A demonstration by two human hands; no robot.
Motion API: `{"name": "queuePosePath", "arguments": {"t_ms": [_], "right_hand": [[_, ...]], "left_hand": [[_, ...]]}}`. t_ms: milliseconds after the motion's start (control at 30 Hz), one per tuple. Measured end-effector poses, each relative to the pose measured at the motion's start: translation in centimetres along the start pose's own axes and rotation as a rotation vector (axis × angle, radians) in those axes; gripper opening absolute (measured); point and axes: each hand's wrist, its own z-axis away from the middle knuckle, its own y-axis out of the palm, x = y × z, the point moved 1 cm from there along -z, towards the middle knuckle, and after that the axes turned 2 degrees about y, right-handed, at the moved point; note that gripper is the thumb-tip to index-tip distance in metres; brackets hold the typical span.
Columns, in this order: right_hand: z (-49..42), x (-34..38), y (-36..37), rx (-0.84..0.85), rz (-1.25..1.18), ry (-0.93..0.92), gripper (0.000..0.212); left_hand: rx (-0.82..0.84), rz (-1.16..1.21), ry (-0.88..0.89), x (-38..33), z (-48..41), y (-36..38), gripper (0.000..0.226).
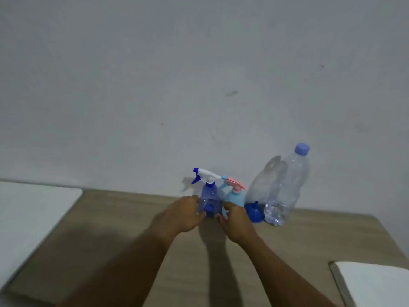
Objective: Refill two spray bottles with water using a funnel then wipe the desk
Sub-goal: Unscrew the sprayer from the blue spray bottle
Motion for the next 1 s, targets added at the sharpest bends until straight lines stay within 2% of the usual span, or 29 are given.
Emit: {"name": "queuePosePath", "arguments": {"t_ms": [67, 167, 433, 567, 667, 767, 900, 1000], "right_hand": [[-1.6, -1.0, 1.0, -0.035, -0.102, 0.019, 0.028], [-3.1, -1.7, 1.8, -0.007, -0.098, 0.073, 0.037], [-5.3, -3.0, 4.5, -0.059, -0.202, 0.064, 0.037], [-5.7, -2.9, 5.1, -0.077, -0.215, 0.03, 0.041], [-4.7, -2.9, 5.4, -0.119, -0.284, -0.007, 0.029], [-3.2, -3.0, 5.8, -0.173, -0.275, -0.064, 0.029], [1.1, -2.8, 5.4, -0.157, -0.389, -0.039, 0.024], [5.7, -2.9, 5.0, -0.174, -0.474, -0.004, 0.03]], "left_hand": [[-0.014, 0.057, 0.016, 0.4, -1.7, 1.5, 0.035], [-0.025, 0.146, 0.027, 0.8, -3.3, 3.1, 0.037], [-0.063, 0.271, 0.019, 1.5, -5.6, 5.1, 0.061], [-0.103, 0.317, 0.01, 2.1, -5.4, 5.5, 0.053], [-0.152, 0.343, -0.003, 2.2, -4.4, 5.6, 0.043], [-0.182, 0.386, -0.018, 2.2, -2.8, 5.7, 0.039], [-0.211, 0.416, -0.014, 0.6, 1.6, 5.6, 0.038], [-0.196, 0.426, -0.031, -0.9, 5.7, 6.1, 0.04]]}}
